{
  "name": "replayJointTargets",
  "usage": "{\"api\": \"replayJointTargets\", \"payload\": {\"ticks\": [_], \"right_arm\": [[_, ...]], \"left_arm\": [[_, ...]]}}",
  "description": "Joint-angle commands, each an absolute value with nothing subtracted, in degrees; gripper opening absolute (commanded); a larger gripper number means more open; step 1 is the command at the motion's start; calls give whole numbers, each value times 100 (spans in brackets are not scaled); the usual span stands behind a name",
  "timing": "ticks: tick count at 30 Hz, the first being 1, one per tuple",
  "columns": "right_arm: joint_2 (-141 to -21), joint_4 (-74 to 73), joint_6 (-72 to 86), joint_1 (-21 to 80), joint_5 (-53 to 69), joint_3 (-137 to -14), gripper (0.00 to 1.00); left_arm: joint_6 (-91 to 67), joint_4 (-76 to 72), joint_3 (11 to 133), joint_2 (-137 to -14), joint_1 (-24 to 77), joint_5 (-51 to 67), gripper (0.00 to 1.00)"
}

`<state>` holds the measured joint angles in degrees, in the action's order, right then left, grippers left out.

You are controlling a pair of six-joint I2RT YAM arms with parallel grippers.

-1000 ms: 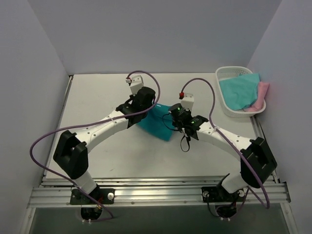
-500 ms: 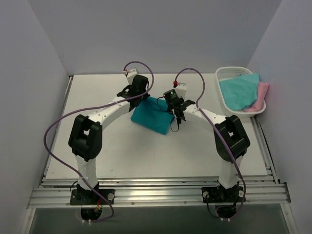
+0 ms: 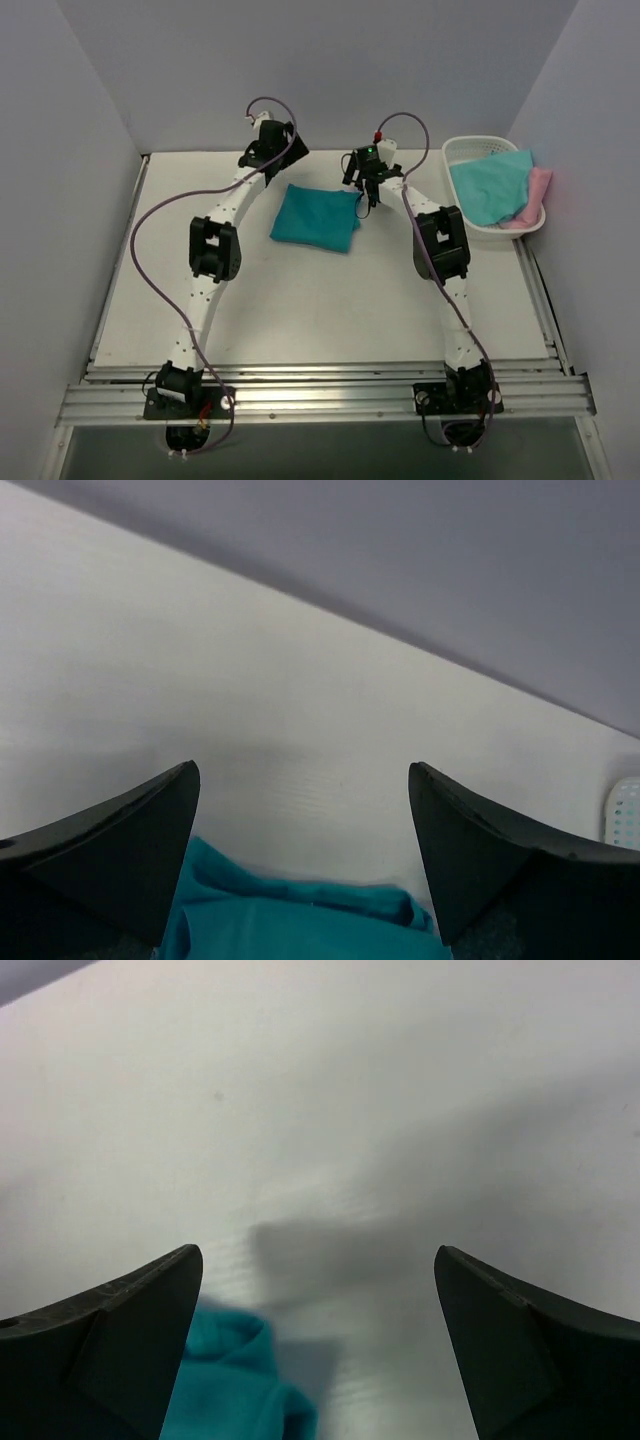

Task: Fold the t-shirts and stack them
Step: Fold the tshirt

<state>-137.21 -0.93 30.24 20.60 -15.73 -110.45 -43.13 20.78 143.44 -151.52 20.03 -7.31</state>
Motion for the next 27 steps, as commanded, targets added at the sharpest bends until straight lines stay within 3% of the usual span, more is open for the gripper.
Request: {"api": "replayJointTargets", "payload": {"ticks": [1,3,7,13,17,21,24,27], "right_arm": [[-13728,-543,2629,1995,-1792,-12241,98],[-13528,-720,2514,1995,-1986,-12366,98],[-12099,-54,2584,2021,-1899,-10808,98],[-10665,-123,2610,2373,-2240,-9520,98],[-9740,-61,2803,2636,-2399,-8405,98],[-8826,263,3102,2882,-2487,-7018,98],[-8158,378,3199,3119,-2548,-6252,98],[-7621,291,3260,3243,-2645,-5855,98]], "left_arm": [[-4360,3171,16302,-15425,1653,-96,94],[-4175,3069,16051,-15014,1609,-289,94],[-4017,1646,12964,-12979,1591,-615,94],[-3990,1890,11578,-11781,1661,-633,94],[-4017,926,9673,-10996,1985,-379,94],[-3999,765,9212,-11003,2328,-405,99],[-4017,625,9123,-11355,2565,-167,77],[-3920,475,9158,-11749,2873,-202,65]]}}
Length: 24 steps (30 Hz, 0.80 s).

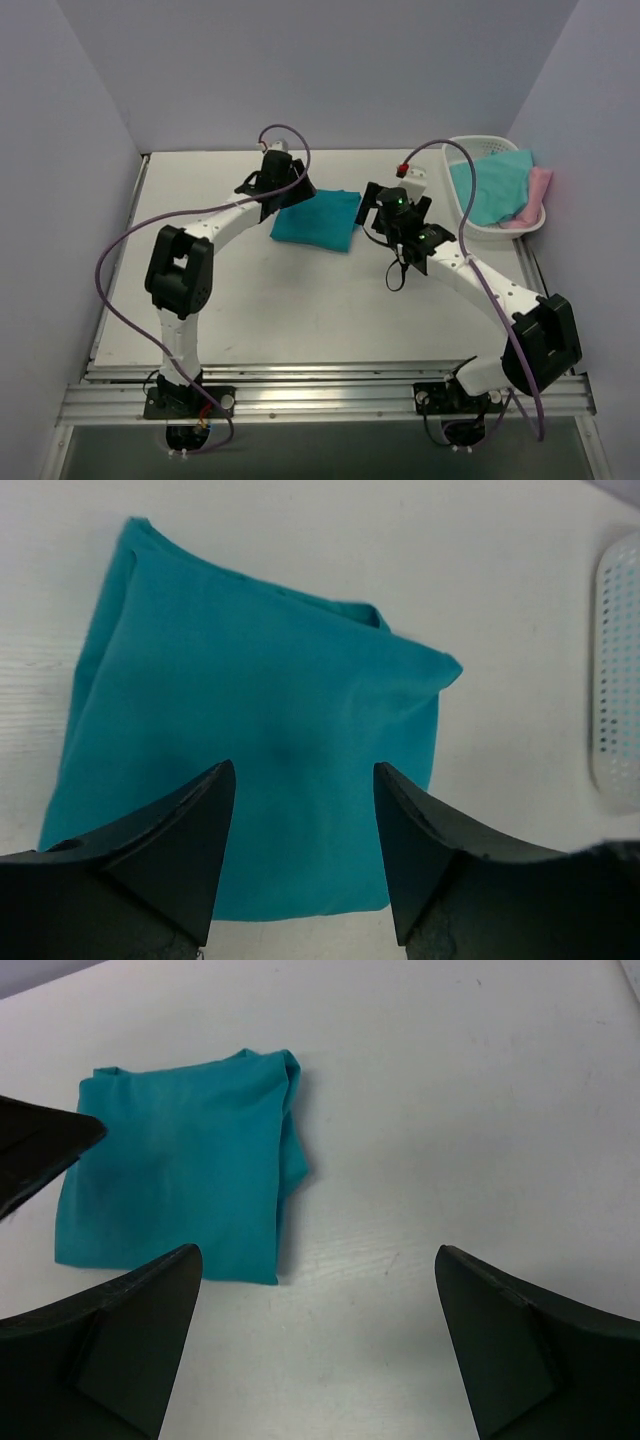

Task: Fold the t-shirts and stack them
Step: Fold the tshirt

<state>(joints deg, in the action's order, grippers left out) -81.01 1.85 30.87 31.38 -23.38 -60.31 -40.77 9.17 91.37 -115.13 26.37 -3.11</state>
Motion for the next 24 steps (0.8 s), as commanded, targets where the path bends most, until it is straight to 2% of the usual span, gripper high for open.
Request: {"api": "replayJointTargets", "payload": {"ticks": [1,3,4,7,15,20,24], "right_arm": [[-7394,247,3278,3252,-2706,-5645,98],[-7182,141,3296,3287,-2751,-5459,98],[-6954,123,3322,3305,-2777,-5284,98],[-6636,88,3340,3331,-2769,-5037,98],[-6416,-237,3296,3375,-2988,-5098,98],[-6241,-377,3278,3393,-3015,-5115,98],[-6030,-501,3296,3393,-3041,-5115,98]], "left_arm": [[-3894,544,9306,-11829,2926,-246,62],[-3841,589,9500,-12136,3023,-255,53],[-3850,615,9701,-12233,3076,-246,43],[-3937,633,10079,-12699,3155,-18,24],[-4052,948,10933,-13754,3349,53,16],[-4008,1661,10978,-13668,3226,-851,14],[-3631,1941,10933,-13544,2762,-879,14]]}}
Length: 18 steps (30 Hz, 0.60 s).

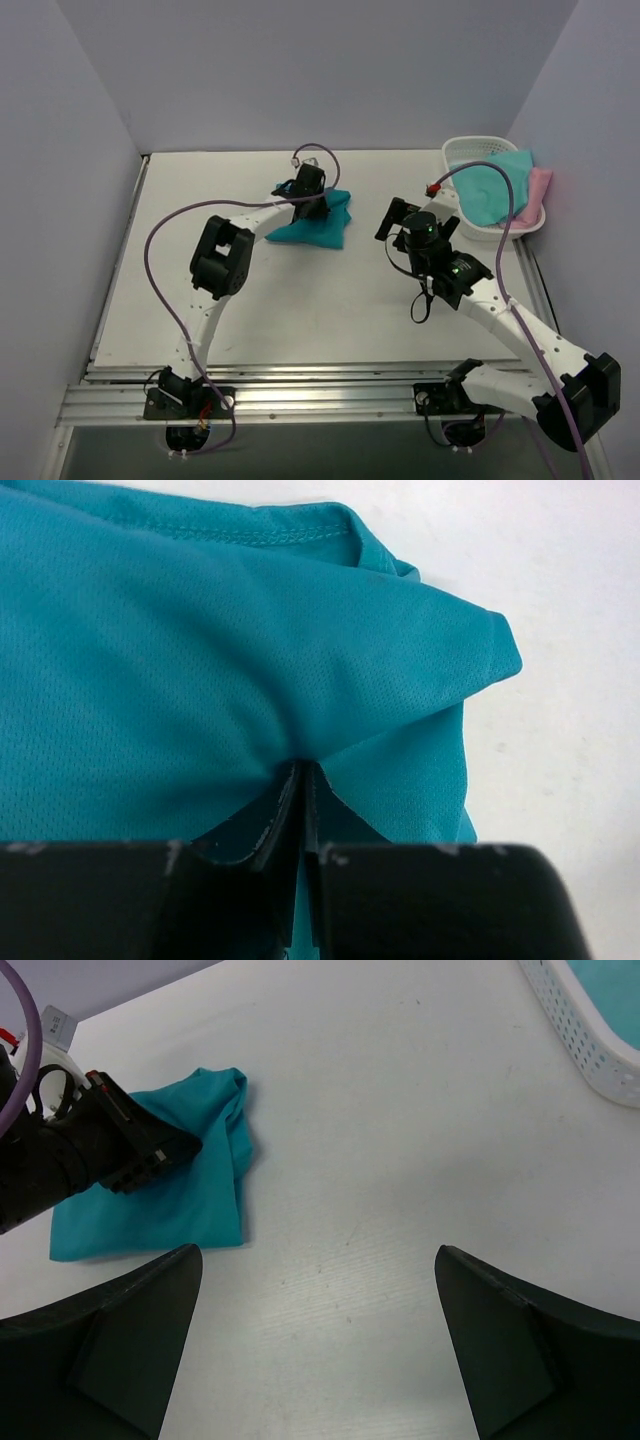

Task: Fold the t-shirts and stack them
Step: Fold the tshirt, then neatly place the folded tshirt to the corner

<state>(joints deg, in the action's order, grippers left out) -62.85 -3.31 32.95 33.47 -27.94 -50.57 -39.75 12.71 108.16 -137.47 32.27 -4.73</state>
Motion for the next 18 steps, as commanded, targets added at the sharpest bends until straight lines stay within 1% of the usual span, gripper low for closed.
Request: {"api": "replayJointTargets", "payload": {"ticks": [1,3,4,6,7,9,11,12,14,15,16,17,18], "right_arm": [[-5994,-510,3287,3393,-3032,-5115,98],[-5933,-519,3305,3393,-3006,-5115,98],[-5915,-527,3305,3393,-2945,-5115,98],[-5889,-519,3313,3393,-2874,-5115,98],[-5889,-519,3313,3401,-2839,-5124,98],[-5862,-562,3305,3419,-2734,-5141,98],[-5845,-632,3278,3428,-2681,-5159,97],[-5793,-659,3261,3436,-2672,-5159,97],[-5713,-729,3217,3454,-2681,-5133,97],[-5626,-721,3191,3454,-2689,-5089,97],[-5582,-703,3173,3454,-2689,-5054,98],[-5511,-668,3147,3454,-2707,-4949,97],[-5493,-659,3138,3454,-2716,-4922,98]], "left_arm": [[-3473,2230,11247,-13605,2647,-774,14],[-3051,2818,11879,-14024,2444,-642,13],[-2928,3439,12657,-14193,2261,-642,12],[-2541,3988,13461,-14762,2075,-694,11],[-2453,4469,14231,-14940,1892,-764,11],[-2312,4841,14886,-15396,1680,-844,11],[-2276,4966,15343,-15556,1302,-634,11],[-2302,4957,15380,-15591,1170,-572,12],[-2373,4695,15137,-15487,854,-213,24],[-2382,4363,14987,-15278,783,-28,33],[-2347,4238,14820,-15145,747,148,46],[-2303,4141,14557,-14830,756,202,72],[-2268,3940,14389,-14618,773,211,80]]}}
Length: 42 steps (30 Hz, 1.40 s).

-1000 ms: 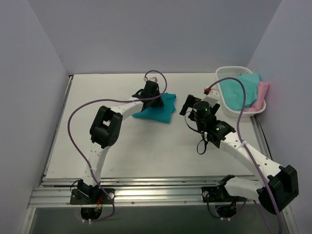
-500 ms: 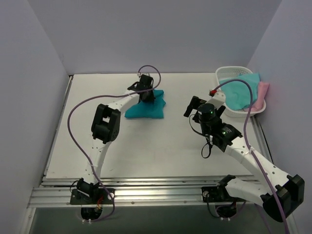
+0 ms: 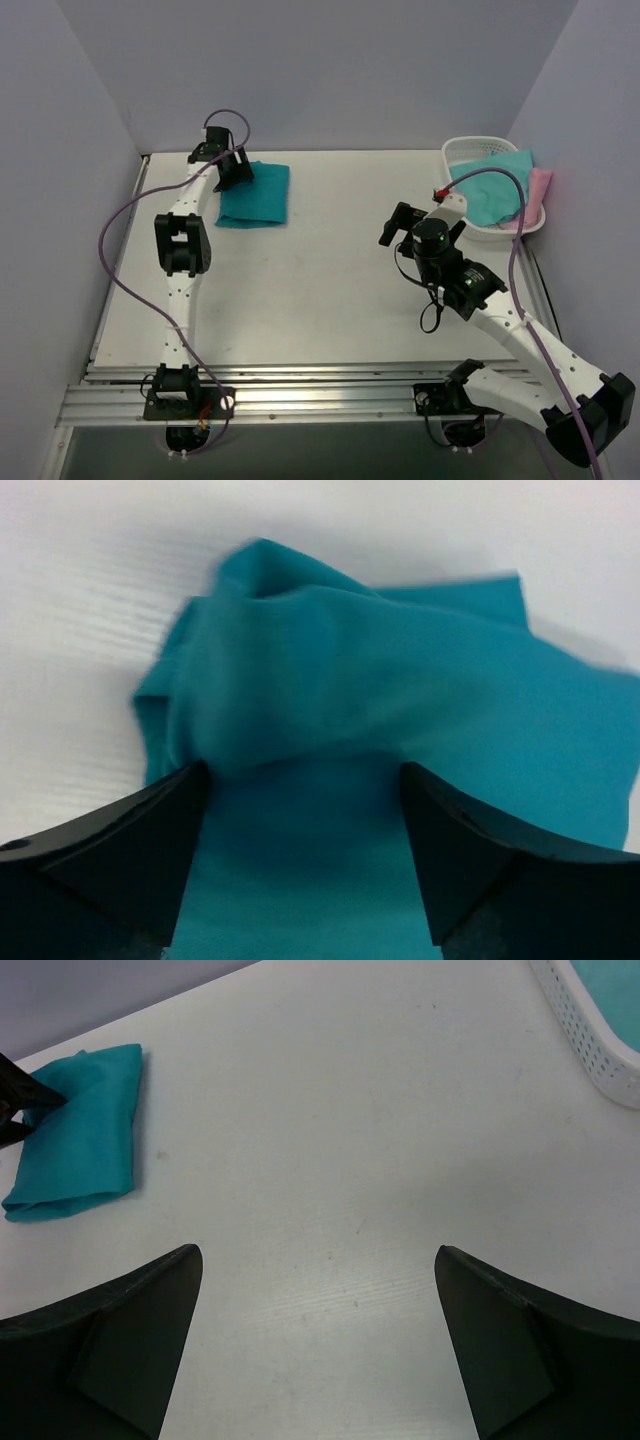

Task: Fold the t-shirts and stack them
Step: Neatly place the folded tshirt to the corner

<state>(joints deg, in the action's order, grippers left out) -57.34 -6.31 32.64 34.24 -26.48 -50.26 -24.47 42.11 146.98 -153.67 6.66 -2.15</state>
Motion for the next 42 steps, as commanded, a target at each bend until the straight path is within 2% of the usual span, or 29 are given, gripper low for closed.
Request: {"api": "replayJointTargets", "payload": {"ticks": [1,2,9,10,17,23,42], "right_arm": [[-5476,-659,3138,3454,-2716,-4887,98],[-5458,-659,3146,3463,-2707,-4852,98],[-5265,-580,3199,3489,-2523,-4606,97],[-5230,-589,3199,3498,-2496,-4571,97],[-4914,-721,3120,3533,-2426,-4474,97],[-4711,-800,3129,3559,-2347,-4421,97],[-4649,-1151,3164,3568,-2470,-4579,97]], "left_arm": [[-2198,3807,14205,-14416,791,246,90],[-2180,3666,14003,-13970,808,272,94],[-2452,3094,12184,-11982,782,221,94],[-2539,3050,11633,-11579,782,141,94],[-2838,2312,9108,-10381,677,-272,94],[-3208,1671,8052,-10589,519,-18,94],[-4420,396,7427,-11592,440,193,94]]}}
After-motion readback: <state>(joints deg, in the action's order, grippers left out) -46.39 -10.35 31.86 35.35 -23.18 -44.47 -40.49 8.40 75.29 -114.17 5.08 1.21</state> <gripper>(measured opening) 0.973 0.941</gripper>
